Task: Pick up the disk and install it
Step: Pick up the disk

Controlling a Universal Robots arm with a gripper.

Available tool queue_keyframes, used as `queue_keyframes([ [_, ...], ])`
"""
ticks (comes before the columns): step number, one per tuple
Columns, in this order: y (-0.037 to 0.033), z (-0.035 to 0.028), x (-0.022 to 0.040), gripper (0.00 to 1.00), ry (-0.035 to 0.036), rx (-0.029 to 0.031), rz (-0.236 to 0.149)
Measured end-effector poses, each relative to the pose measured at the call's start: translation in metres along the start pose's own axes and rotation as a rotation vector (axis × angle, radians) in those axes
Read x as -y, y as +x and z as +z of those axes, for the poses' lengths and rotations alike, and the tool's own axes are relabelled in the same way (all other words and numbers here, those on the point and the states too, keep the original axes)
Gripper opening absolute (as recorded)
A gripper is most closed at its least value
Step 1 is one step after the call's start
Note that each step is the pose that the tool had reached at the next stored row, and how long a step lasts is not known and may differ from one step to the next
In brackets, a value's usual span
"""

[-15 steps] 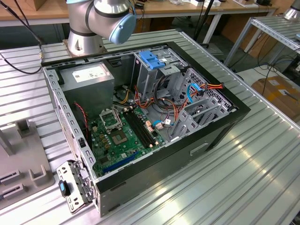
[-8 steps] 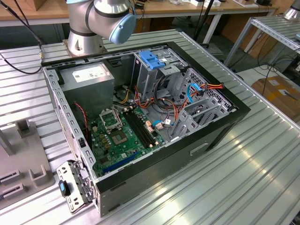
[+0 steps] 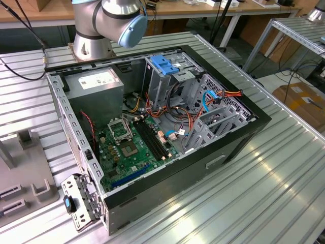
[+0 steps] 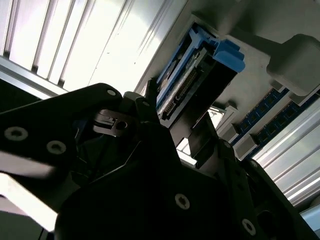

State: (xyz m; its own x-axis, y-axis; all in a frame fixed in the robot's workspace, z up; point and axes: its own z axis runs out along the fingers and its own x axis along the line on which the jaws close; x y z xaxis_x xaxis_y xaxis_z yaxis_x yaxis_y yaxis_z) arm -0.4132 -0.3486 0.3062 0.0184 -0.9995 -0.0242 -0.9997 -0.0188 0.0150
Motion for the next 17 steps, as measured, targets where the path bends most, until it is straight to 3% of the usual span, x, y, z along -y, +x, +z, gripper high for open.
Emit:
queue_keyframes([
  [2, 0.0000, 0.0000, 0.0000, 0.50, 0.0000, 0.0000, 0.000],
  [4, -0.0001, 0.0000, 0.0000, 0.36, -0.0001, -0.0001, 0.000],
  [17, -0.0008, 0.0008, 0.0000, 0.35, 0.0000, 0.0000, 0.000],
])
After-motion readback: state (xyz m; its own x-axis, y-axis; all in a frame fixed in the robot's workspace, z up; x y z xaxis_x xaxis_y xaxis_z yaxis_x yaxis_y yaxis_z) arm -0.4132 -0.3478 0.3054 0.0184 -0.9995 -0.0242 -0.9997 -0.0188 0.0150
